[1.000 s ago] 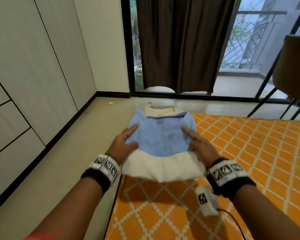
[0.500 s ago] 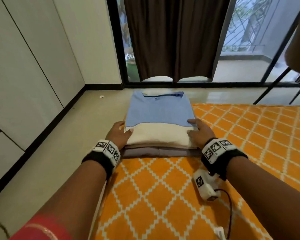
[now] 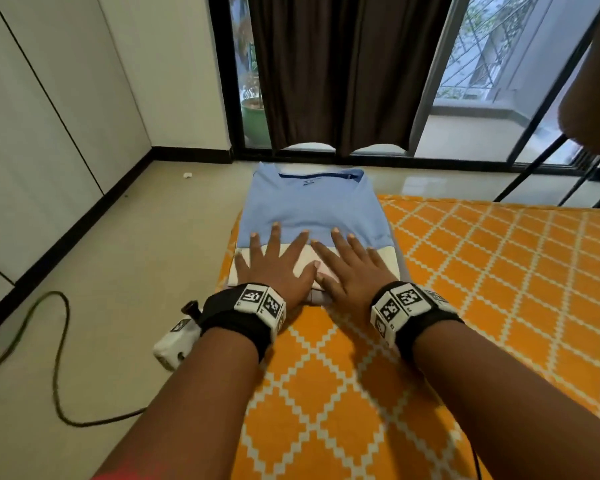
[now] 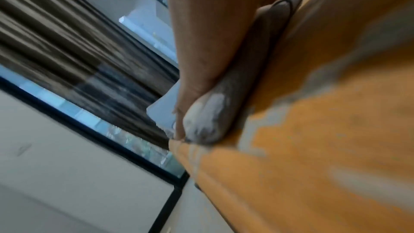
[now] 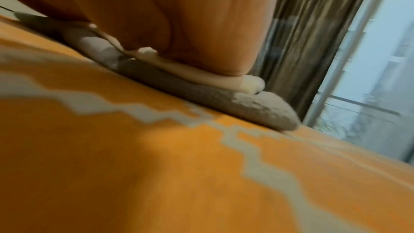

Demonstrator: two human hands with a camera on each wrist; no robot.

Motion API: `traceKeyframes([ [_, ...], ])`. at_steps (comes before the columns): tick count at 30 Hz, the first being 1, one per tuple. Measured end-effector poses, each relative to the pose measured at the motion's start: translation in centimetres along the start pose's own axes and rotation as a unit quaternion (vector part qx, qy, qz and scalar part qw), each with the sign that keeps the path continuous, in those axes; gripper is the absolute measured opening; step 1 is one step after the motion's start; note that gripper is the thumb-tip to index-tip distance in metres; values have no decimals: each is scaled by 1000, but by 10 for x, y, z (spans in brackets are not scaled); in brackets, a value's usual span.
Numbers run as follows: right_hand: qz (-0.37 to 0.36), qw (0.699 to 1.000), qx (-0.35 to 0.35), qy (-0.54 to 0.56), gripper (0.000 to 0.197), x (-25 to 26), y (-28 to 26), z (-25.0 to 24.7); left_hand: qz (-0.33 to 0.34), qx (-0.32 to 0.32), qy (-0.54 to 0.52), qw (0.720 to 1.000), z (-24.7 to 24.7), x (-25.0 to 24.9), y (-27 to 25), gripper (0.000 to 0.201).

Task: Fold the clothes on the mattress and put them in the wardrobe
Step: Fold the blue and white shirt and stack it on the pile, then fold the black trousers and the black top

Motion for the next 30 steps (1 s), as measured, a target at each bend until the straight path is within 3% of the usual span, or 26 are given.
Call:
traceKeyframes([
  [5, 142, 990, -4, 16, 110, -35, -28, -9, -36, -30, -20, 999, 4, 24, -17, 114],
  [8, 213, 972, -37, 94, 137, -62, -56, 0, -33, -61, 41, 997, 15, 28, -50, 117],
  [10, 235, 967, -24, 97, 142, -74, -74, 6, -14, -56, 46, 997, 21, 22, -78, 113],
  [13, 260, 962, 49, 68, 127, -71, -110, 15, 36, 29, 73, 996, 32, 7, -122, 106],
  [19, 219, 966, 134, 26, 116, -40, -216, 22, 135, 169, 109, 970, 40, -41, -244, 105],
  [22, 188, 965, 183, 19, 107, -36, -266, 25, 145, 186, 126, 964, 41, -59, -299, 97],
  [25, 156, 959, 235, 33, 81, -28, -319, 10, 147, 198, 137, 959, 27, -67, -332, 79],
  [28, 140, 964, 210, 78, 56, -25, -373, -8, 173, 238, 161, 942, -8, -90, -354, 45],
  [30, 133, 974, 144, 112, 43, -33, -414, -19, 226, 180, 195, 937, -33, -127, -373, 34],
])
Point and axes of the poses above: each hand's wrist, its own y-axis towards the middle knuckle, its own z-axis out of the palm, x = y × z, the point moved 3 cm from there along y, towards the middle knuckle, and after that the axes turned 13 degrees about y, right-handed, at the moved point
